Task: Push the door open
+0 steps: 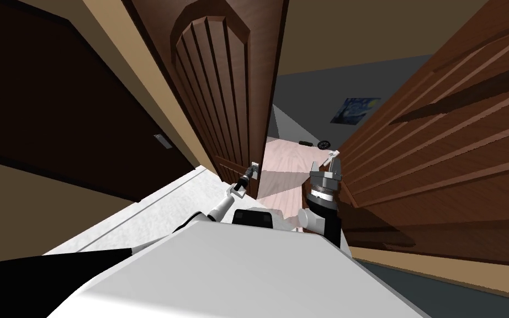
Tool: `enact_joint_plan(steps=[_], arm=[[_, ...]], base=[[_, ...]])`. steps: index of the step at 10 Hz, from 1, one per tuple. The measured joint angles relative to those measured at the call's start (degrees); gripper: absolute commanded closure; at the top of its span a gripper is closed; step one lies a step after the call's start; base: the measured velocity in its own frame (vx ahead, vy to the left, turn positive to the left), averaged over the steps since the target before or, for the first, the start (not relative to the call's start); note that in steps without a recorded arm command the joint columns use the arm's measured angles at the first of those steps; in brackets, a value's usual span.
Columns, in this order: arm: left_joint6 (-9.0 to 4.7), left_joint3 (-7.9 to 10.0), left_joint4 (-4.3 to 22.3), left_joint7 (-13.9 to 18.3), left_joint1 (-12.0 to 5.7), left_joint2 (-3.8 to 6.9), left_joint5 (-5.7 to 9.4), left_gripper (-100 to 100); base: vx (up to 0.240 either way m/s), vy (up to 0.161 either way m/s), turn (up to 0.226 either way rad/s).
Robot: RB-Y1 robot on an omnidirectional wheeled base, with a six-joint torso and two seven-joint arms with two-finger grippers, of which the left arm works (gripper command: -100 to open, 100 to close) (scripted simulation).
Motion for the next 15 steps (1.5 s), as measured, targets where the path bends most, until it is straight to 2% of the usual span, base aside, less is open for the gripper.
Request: enact_joint_plan(steps=[1,2,4,5,6,7,8,12,15], arm=[[0.15,0.34,-0.3,-0.1,-0.01,0.27,0.08,100],[-0.28,0.74,-0.2,-0.2,0.04,0.53,0.14,100],[0.55,1.86,-1.0,-0.5,-0.01,0.96,0.33,100],[0.49,2.38,-0.8,-0.5,-0.22,1.39,0.49,100],[-0.25,3.17,0.6,-0.4,-1.16,1.83,0.74,100],[-0.69,4.25,1.2,-0.9,-1.33,1.64,0.79,100],[-0.53,5.28,0.6,-1.3,-0.77,2.05,0.91,-100],[-0.32,4.89,0.1,-0.9,-0.52,2.44,1.13,-100],[-0.18,4.50,-0.2,-0.5,-0.29,1.88,1.36,-100]], base=[[0.181,-0.140,0.037],[0.148,-0.148,0.054],[0.151,-0.141,0.058],[0.103,-0.115,0.067],[0.125,-0.108,0.085],[0.152,-0.153,0.138],[-0.053,-0.053,0.075],[-0.182,0.025,0.003],[-0.226,-0.002,0.024]])
